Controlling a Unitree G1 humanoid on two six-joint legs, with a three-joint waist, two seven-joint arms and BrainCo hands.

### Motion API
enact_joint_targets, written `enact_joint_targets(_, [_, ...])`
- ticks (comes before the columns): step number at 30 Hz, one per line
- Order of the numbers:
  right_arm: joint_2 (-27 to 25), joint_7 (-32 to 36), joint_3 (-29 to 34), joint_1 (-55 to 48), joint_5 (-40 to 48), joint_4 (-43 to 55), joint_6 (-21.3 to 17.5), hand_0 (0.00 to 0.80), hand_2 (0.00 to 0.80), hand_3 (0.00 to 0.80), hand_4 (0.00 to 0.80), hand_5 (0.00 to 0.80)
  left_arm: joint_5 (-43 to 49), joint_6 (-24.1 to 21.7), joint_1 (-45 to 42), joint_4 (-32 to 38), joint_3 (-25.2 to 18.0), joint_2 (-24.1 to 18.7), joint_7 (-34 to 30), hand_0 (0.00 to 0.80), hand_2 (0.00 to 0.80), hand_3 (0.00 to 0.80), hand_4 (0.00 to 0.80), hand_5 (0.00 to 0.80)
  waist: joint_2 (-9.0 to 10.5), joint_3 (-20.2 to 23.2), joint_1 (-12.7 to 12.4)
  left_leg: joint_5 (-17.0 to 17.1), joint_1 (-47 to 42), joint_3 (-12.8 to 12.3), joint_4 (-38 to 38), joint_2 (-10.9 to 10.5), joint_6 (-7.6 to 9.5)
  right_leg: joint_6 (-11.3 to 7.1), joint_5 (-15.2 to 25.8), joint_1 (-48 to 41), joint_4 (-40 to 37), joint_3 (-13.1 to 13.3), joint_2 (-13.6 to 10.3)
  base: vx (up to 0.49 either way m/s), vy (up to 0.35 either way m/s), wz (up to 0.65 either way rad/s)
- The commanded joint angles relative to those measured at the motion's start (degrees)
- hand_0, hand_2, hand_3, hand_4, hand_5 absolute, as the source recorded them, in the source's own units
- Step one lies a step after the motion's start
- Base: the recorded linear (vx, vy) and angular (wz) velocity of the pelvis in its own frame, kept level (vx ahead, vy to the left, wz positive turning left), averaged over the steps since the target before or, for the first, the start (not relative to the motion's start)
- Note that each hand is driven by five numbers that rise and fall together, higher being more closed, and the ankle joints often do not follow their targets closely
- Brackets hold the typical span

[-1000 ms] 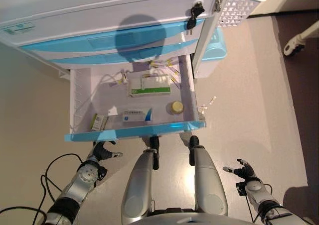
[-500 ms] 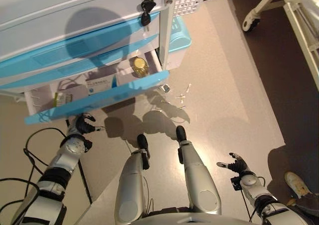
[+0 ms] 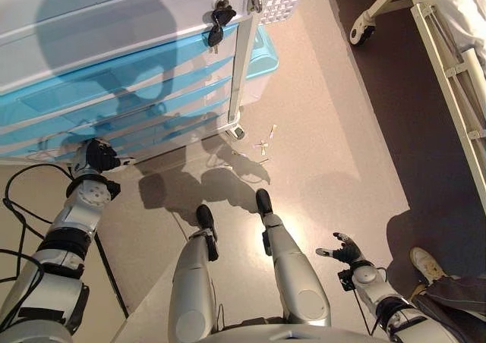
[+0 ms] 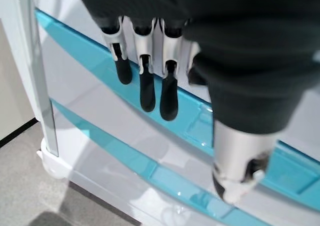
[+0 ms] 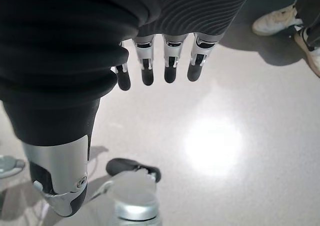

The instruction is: Open the drawer and pick up the medicine

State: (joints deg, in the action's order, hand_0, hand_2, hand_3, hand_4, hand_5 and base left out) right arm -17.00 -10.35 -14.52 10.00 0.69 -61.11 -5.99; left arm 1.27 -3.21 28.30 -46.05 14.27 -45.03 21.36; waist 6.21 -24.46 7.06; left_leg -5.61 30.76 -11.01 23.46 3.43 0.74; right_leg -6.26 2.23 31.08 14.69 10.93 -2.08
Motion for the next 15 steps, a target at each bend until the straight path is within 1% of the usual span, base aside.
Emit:
enact_joint_targets(1, [-0.8, -0.7, -2.4, -1.6, 0.9, -0.2, -1.3, 0.000, 0.000, 0.000, 0.000, 0.000, -1.9, -2.8, 3.6, 1.5, -5.4, -5.3, 4.7, 0.000, 0.000, 0.000, 0.000, 0.000, -0.20, 2.6, 0.7, -6.1, -3.7, -0.2, -0.6, -3.3, 3.40, -3.76, 3.0, 0.1, -3.2, -0.4, -0.6, 0.000, 0.000, 0.00])
enact_joint_targets(5, [-0.9, -0.9, -2.5, -1.7, 1.1, 0.0, -1.4, 0.000, 0.000, 0.000, 0.000, 0.000, -1.2, -2.6, 2.8, 1.3, -4.6, -4.8, 3.5, 0.000, 0.000, 0.000, 0.000, 0.000, -0.52, 2.5, 0.5, -5.4, -4.0, 0.3, -1.6, -3.8, 3.15, -3.48, 3.2, -0.5, -3.6, -1.0, -1.0, -0.026, -0.023, 0.01])
enact_joint_targets(6, [-0.9, -1.1, -2.3, -1.6, 1.1, -0.3, -1.3, 0.000, 0.000, 0.000, 0.000, 0.000, -1.4, -2.6, 2.1, 1.2, -4.4, -3.8, 2.8, 0.000, 0.000, 0.000, 0.000, 0.000, -0.10, 2.2, 0.5, -3.0, -3.5, 0.2, -2.3, -4.3, 3.11, -3.02, 4.6, -0.1, -3.8, -1.5, -1.7, -0.105, -0.105, 0.04])
enact_joint_targets(9, [-1.0, -1.3, -1.5, -2.2, 1.2, 0.1, -1.1, 0.000, 0.000, 0.000, 0.000, 0.000, -1.6, -2.5, -1.2, 2.3, -4.7, -1.3, 1.3, 0.000, 0.000, 0.000, 0.000, 0.000, -0.66, 2.0, 0.2, -2.4, -4.3, 1.4, -3.0, -4.8, 2.87, -2.50, 4.1, -0.9, -3.6, -2.6, -2.0, -0.026, -0.077, 0.10])
enact_joint_targets(10, [-1.0, -1.3, -1.5, -2.2, 1.2, 0.1, -1.1, 0.000, 0.000, 0.000, 0.000, 0.000, -1.6, -2.5, -1.2, 2.3, -4.7, -1.3, 1.3, 0.000, 0.000, 0.000, 0.000, 0.000, -0.68, 2.0, 0.2, -2.4, -4.3, 1.4, -3.0, -4.8, 2.87, -2.50, 4.1, -0.9, -3.6, -2.6, -2.0, 0.022, -0.065, 0.22])
enact_joint_targets(12, [-1.2, -1.7, 0.3, -2.9, 2.1, 0.3, -0.9, 0.000, 0.000, 0.000, 0.000, 0.000, -3.6, -2.9, -7.0, 3.2, -6.3, 2.7, -0.9, 0.000, 0.000, 0.000, 0.000, 0.000, -1.25, 1.9, -0.4, -2.0, -5.4, 2.5, -3.5, -5.3, 2.57, -1.99, 3.5, -2.1, -3.2, -3.6, -2.1, 0.024, -0.071, 0.22])
enact_joint_targets(13, [-1.2, -1.7, 0.3, -2.9, 2.1, 0.3, -0.9, 0.000, 0.000, 0.000, 0.000, 0.000, -3.6, -2.9, -7.0, 3.2, -6.4, 2.7, -0.9, 0.000, 0.000, 0.000, 0.000, 0.000, -1.27, 1.9, -0.4, -2.0, -5.4, 2.5, -3.5, -5.3, 2.57, -1.99, 3.5, -2.1, -3.3, -3.6, -2.1, 0.029, -0.069, 0.18])
enact_joint_targets(14, [-1.4, -1.5, 1.0, -3.4, 2.2, 0.5, -0.8, 0.000, 0.000, 0.000, 0.000, 0.000, -4.8, -3.4, -10.7, 2.9, -7.2, 5.2, -2.7, 0.000, 0.000, 0.000, 0.000, 0.000, -1.63, 2.1, -0.8, -1.8, -6.5, 3.2, -3.9, -5.4, 2.30, -1.66, 3.2, -3.4, -3.5, -4.4, -2.3, 0.020, -0.043, 0.12])
enact_joint_targets(15, [-1.4, -1.5, 1.0, -3.4, 2.2, 0.5, -0.8, 0.000, 0.000, 0.000, 0.000, 0.000, -4.8, -3.4, -10.7, 2.9, -7.2, 5.2, -2.7, 0.000, 0.000, 0.000, 0.000, 0.000, -1.63, 2.1, -0.8, -1.8, -6.5, 3.2, -3.9, -5.4, 2.30, -1.66, 3.2, -3.4, -3.5, -4.4, -2.3, 0.044, -0.094, 0.11])
